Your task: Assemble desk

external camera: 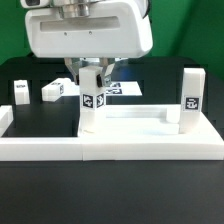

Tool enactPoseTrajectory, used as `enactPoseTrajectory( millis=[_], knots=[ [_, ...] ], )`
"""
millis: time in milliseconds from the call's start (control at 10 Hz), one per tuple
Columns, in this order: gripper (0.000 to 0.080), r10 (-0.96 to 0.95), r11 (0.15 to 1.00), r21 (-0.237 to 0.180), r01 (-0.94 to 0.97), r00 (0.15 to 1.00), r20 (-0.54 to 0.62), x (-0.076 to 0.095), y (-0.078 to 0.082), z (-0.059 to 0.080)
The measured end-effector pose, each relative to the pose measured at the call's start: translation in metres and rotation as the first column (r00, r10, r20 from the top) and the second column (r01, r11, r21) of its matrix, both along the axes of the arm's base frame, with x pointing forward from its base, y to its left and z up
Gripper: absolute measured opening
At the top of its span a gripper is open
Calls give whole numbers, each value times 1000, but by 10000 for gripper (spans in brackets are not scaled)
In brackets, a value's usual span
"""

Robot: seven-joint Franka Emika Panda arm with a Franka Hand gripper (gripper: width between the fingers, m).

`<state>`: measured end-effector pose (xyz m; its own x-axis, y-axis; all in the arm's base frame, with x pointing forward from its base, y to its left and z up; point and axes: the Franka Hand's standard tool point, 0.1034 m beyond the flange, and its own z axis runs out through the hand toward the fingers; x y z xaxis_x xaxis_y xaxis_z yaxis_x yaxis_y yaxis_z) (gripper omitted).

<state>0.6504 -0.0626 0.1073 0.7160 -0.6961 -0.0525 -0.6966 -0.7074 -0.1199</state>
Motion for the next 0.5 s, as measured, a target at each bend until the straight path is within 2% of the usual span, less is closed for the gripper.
enactPoseTrajectory(
  millis=[100, 300, 500],
  knots=[
    [303, -217, 976, 31, 217, 976, -15, -1, -3, -2],
    [300, -519, 845, 100, 525, 851, -80, -1, -6, -2],
    [300, -610, 779, 100, 619, 785, -104, -2, -4, -3]
  ],
)
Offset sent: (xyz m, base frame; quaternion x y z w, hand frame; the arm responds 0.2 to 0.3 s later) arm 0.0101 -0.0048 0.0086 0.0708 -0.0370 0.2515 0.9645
